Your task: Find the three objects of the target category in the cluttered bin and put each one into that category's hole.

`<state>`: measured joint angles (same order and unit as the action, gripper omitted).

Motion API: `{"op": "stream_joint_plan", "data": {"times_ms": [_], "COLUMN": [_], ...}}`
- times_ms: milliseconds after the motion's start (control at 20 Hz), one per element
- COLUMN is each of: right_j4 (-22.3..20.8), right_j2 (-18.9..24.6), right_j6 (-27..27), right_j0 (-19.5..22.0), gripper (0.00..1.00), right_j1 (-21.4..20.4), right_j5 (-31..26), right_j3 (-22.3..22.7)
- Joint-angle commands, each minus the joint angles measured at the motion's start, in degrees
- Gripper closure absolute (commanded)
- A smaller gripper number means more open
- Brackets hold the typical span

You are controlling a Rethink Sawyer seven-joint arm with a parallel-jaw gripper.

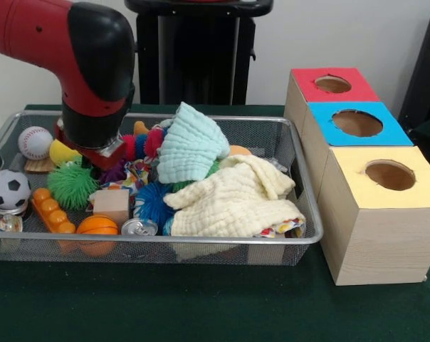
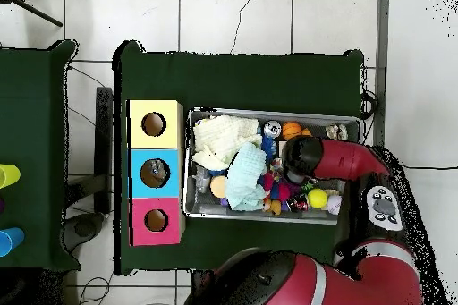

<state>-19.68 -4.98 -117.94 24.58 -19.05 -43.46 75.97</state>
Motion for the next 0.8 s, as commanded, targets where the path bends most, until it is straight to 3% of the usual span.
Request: {"op": "stream_joint_plan", "data": {"times_ms": [50, 200, 300, 350, 400, 500, 550, 600, 750, 800], "right_j4": [-4.8, -8.1, -13.4, -17.8, -19.8, -26.2, -29.7, -30.8, -34.9, -34.4], "right_j2": [11.4, 12.0, 9.1, 4.3, 2.1, -6.7, -13.2, -15.8, -29.2, -30.8], "right_j6": [15.7, 14.4, 9.7, 3.9, 1.5, -8.1, -15.6, -18.2, -34.8, -35.8], "right_j0": [-1.7, -1.9, -5.1, -9.5, -11.5, -19.2, -24.3, -26.2, -34.7, -35.4], "gripper": [1.00, 1.00, 1.00, 1.00, 1.00, 1.00, 1.00, 1.00, 1.00, 1.00], "right_j1": [1.7, 0.7, -0.2, 0.1, 0.4, 3.2, 6.3, 7.8, 16.6, 17.6], "right_j5": [1.5, 7.0, 15.0, 19.7, 20.7, 25.0, 27.5, 28.3, 31.1, 31.1], "right_j3": [4.0, 4.9, 4.4, 2.6, 1.4, -2.8, -5.9, -7.1, -12.4, -12.7]}}
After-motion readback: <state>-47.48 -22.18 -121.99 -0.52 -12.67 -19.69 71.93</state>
